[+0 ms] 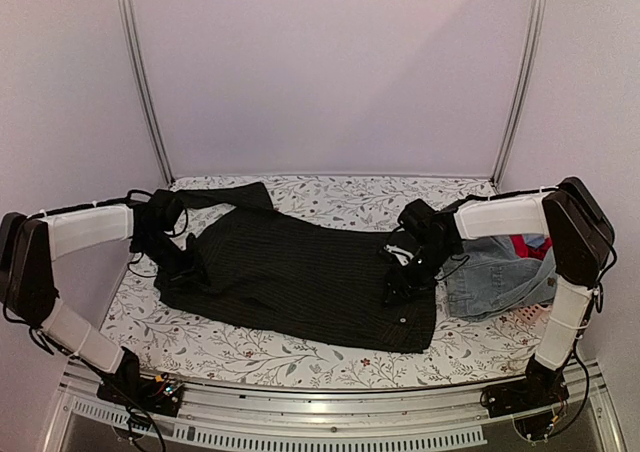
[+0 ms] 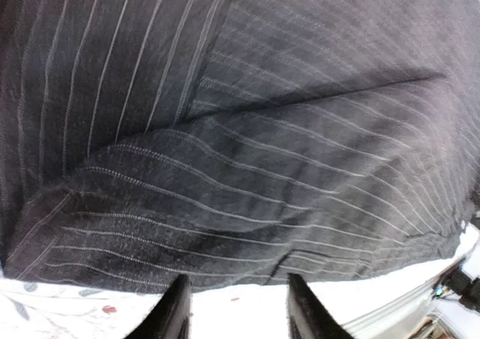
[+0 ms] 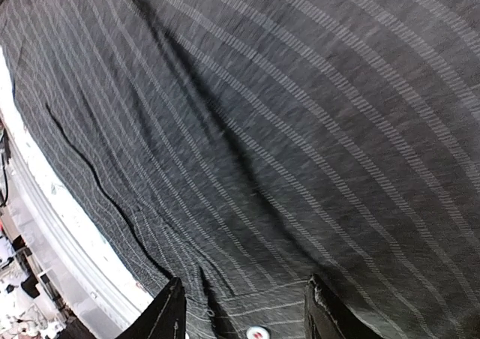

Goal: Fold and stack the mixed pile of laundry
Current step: Move the 1/3-folded shirt to the center of the board, then adjust the 1/3-folded shirt at the center of the board.

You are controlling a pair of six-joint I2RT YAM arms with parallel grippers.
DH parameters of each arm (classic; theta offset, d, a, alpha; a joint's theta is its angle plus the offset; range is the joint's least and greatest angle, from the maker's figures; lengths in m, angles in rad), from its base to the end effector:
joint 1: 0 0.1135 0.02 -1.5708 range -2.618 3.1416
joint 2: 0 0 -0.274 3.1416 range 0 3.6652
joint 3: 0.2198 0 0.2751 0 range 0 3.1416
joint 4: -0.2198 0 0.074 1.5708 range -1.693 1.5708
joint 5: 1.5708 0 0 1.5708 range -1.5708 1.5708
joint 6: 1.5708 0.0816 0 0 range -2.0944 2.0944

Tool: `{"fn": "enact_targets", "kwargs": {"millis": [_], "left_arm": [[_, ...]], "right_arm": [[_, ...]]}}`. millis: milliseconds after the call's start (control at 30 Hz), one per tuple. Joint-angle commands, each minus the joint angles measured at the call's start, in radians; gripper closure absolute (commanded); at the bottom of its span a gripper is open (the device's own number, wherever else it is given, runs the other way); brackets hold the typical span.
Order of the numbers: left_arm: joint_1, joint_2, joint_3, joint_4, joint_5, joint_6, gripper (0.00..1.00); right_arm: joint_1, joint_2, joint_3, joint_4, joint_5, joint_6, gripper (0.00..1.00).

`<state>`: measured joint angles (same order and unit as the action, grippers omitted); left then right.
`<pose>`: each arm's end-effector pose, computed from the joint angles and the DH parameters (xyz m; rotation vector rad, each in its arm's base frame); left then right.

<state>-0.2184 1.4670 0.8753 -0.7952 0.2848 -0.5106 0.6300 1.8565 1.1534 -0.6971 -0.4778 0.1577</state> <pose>0.2642 -0.0821 0.1363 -0.4015 3.0039 -0.5055 0.2734 0.2458 0.1042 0.7663 -2.9161 -0.7769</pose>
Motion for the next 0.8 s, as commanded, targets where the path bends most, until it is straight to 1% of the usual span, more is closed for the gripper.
{"fn": "enact_targets", "kwargs": {"millis": [0, 33, 100, 167, 300, 433, 500, 667, 767], "left_arm": [[0.106, -0.030, 0.154, 0.026, -0.020, -0.009, 0.48], [0.182, 0.008, 0.203, 0.026, -0.016, 0.002, 0.47], [0.282, 0.105, 0.330, 0.035, 0.005, 0.019, 0.45], [0.337, 0.202, 0.450, 0.061, 0.001, 0.028, 0.43], [0.407, 0.410, 0.679, 0.154, 0.002, 0.005, 0.37], [0.443, 0.580, 0.862, 0.235, -0.048, -0.073, 0.30], [0.445, 0.679, 0.939, 0.266, -0.080, -0.109, 0.23], [0.440, 0.862, 1.128, 0.235, -0.163, -0.148, 0.17], [0.428, 0.959, 1.245, 0.172, -0.231, -0.140, 0.14]], "right_arm": [[-0.039, -0.028, 0.104, -0.065, 0.085, -0.019, 0.47], [-0.043, -0.026, 0.130, -0.067, 0.086, -0.018, 0.46], [-0.047, -0.020, 0.175, -0.079, 0.093, -0.017, 0.45], [-0.051, -0.010, 0.212, -0.085, 0.104, -0.020, 0.44], [-0.062, 0.001, 0.238, -0.087, 0.095, -0.007, 0.44], [-0.064, -0.001, 0.236, -0.090, 0.097, 0.007, 0.43], [-0.065, -0.002, 0.231, -0.092, 0.097, 0.014, 0.43], [-0.066, -0.001, 0.234, -0.102, 0.096, 0.025, 0.43], [-0.067, 0.004, 0.238, -0.110, 0.094, 0.028, 0.43]]}}
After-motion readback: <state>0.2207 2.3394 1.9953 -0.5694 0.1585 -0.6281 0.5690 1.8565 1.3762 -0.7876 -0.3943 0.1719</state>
